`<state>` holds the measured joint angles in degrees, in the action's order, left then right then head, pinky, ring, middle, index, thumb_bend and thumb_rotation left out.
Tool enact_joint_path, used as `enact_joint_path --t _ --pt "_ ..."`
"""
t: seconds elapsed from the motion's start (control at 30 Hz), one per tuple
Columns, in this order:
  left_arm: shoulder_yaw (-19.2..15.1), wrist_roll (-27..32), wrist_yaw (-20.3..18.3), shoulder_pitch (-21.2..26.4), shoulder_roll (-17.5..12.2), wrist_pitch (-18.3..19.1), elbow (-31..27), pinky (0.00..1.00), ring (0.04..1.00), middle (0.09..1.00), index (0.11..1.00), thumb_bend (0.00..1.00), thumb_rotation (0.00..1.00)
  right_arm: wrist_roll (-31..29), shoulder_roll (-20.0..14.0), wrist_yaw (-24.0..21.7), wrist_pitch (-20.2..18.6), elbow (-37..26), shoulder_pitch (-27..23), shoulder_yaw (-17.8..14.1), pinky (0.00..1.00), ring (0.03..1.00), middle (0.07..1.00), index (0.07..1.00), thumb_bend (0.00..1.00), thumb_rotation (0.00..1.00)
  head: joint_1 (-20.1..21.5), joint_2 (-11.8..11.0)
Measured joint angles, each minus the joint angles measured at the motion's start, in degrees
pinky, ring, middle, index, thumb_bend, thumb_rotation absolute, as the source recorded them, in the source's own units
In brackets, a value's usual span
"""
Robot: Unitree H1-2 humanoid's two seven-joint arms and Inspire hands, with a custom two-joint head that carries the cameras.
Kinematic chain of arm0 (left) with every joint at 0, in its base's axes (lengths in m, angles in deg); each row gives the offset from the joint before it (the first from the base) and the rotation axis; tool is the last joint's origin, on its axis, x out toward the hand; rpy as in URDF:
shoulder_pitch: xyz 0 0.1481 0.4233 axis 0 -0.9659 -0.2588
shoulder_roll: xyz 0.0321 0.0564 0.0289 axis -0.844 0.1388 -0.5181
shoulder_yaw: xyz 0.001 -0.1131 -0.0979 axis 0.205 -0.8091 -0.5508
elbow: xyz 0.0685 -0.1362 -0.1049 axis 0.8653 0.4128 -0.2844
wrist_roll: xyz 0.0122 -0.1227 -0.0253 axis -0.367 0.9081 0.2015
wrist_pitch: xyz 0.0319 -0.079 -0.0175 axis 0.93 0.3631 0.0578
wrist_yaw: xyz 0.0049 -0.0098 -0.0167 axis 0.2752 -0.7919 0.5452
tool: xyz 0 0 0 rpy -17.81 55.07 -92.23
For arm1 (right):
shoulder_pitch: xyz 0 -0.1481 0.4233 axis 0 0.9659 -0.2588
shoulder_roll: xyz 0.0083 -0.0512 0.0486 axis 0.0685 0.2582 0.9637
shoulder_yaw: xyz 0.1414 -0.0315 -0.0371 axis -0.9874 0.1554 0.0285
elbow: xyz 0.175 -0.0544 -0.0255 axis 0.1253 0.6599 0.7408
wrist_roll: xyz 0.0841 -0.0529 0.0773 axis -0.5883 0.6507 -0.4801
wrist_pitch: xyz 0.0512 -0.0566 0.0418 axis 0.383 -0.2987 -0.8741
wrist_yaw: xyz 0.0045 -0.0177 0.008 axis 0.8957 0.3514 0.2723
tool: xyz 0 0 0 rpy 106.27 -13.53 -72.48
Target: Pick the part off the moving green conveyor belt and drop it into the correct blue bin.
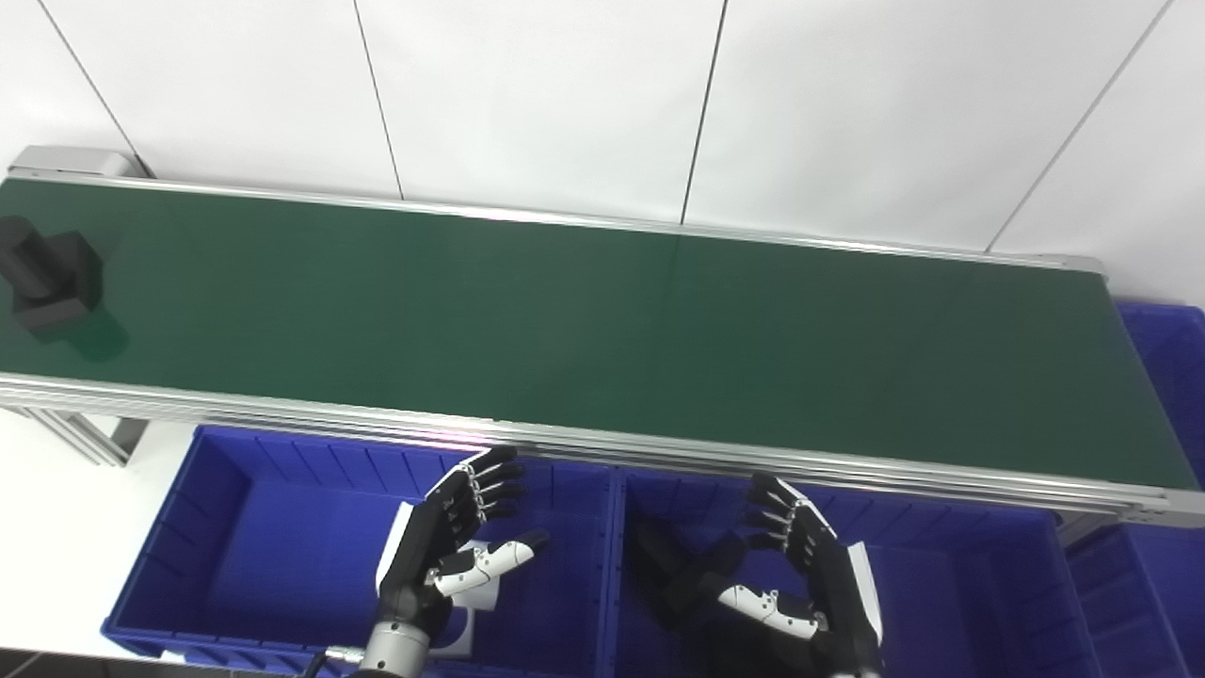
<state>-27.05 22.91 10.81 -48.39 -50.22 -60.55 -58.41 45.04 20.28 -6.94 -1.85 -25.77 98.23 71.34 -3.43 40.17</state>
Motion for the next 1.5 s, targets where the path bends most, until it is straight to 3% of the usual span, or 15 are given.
enact_joint_path --t 0.43,0.73,1.2,1.37,1.43,1.5 --pt "-0.27 0.32 -0.06 0.00 -0.32 -0.01 -0.02 0.69 0.713 0.750 0.770 0.60 0.00 0.97 0.40 0.38 0.01 0.04 0.00 0.04 0.62 0.710 0.778 0.804 0.69 0.11 4.22 0.35" --pt "-0.38 0.89 -0.48 0.00 -1.06 -0.01 -0.01 0.69 0.715 0.747 0.764 0.61 0.00 0.97 1.03 0.39 0.01 0.00 0.04 0.09 0.64 0.720 0.783 0.808 0.68 0.08 3.87 0.18" --pt "-0.20 0.58 -0.40 -0.02 -0.90 -0.07 0.05 0.69 0.716 0.754 0.771 0.61 0.00 0.69 0.52 0.45 0.02 1.24 0.00 0.17 0.63 0.714 0.777 0.802 0.68 0.09 0.53 -1.41" --pt "-0.13 0.29 -0.32 0.10 -0.42 -1.38 1.75 0.68 0.715 0.752 0.770 0.62 0.00 -0.11 0.16 0.39 0.09 2.20 -0.34 0.28 0.64 0.716 0.779 0.808 0.67 0.06 -1.67 -3.78" --pt "-0.10 0.15 -0.13 0.17 -0.21 -1.83 2.83 0.69 0.721 0.757 0.776 0.63 0.00 -0.45 -0.17 0.34 0.12 2.88 -0.57 0.42 0.65 0.722 0.782 0.808 0.66 0.05 -4.64 -5.79" --pt "0.11 0.07 -0.11 0.25 -0.02 -2.34 4.12 0.69 0.725 0.758 0.779 0.63 0.00 -1.35 -0.56 0.10 0.13 3.52 -0.70 0.42 0.65 0.720 0.781 0.807 0.66 0.04 -6.22 -6.24"
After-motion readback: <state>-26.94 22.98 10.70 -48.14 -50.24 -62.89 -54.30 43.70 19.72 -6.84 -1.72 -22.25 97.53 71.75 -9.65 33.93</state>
